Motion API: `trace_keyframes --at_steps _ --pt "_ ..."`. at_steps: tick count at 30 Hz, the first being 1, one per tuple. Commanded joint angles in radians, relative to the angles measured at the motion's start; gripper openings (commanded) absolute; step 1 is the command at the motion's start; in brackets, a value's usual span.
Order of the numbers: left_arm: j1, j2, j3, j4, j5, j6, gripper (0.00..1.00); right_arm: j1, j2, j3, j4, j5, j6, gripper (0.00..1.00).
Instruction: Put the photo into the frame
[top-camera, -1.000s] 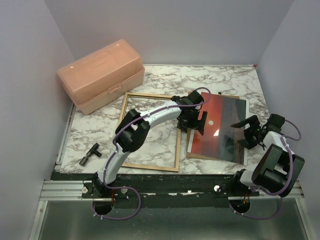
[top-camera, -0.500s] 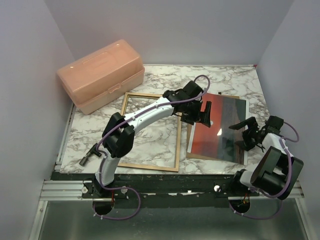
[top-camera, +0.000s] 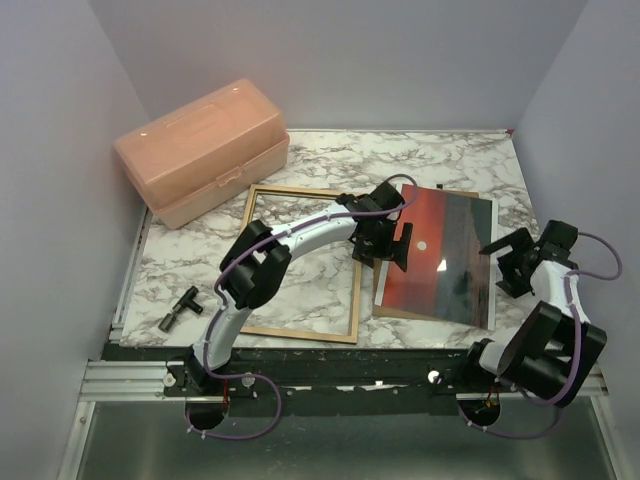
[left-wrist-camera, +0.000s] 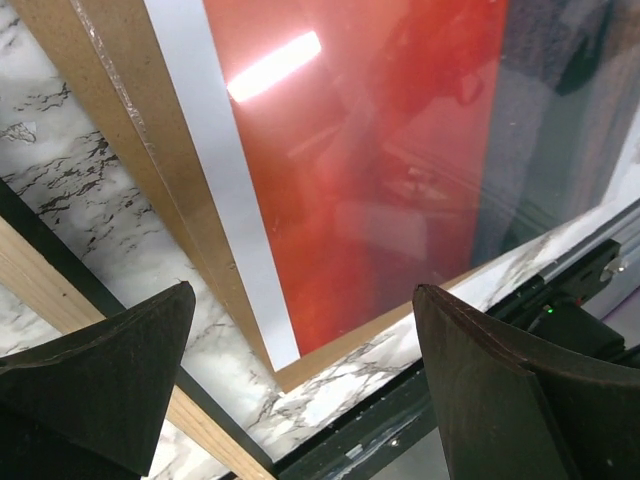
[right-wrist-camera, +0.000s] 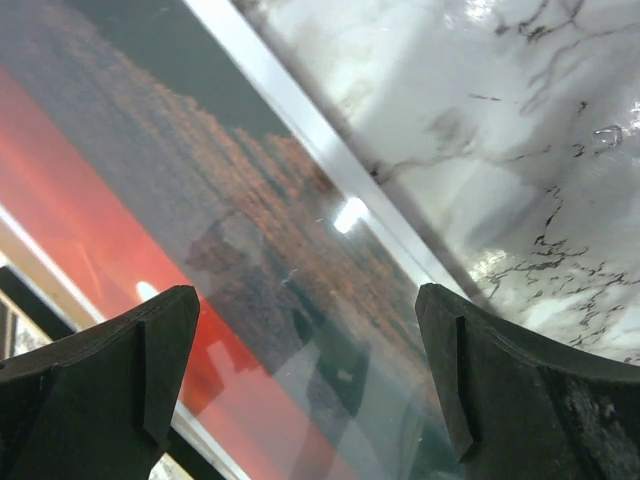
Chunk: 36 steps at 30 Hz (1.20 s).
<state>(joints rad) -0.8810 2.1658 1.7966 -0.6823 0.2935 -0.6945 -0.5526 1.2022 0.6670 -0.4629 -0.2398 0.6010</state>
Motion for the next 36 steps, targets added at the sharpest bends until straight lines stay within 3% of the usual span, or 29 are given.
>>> trace_keyframes --at_steps 1,18,27,36 --pt "-0.003 0.026 0.001 0.018 -0.015 -0.011 0.94 0.002 0.095 -0.038 0.02 0.057 0.009 1.0" --pt "-0.006 0.128 0.045 0.044 0.039 -0.029 0.94 0.002 0.215 -0.107 0.126 -0.071 0.024 1.0" --pt "-0.003 0.02 -0.024 0.192 0.134 -0.072 0.93 0.001 0.199 -0.147 0.123 -0.227 0.007 1.0" --pt "0.026 -0.049 -0.039 0.241 0.173 -0.095 0.93 0.002 0.069 -0.169 0.05 -0.346 0.01 0.99"
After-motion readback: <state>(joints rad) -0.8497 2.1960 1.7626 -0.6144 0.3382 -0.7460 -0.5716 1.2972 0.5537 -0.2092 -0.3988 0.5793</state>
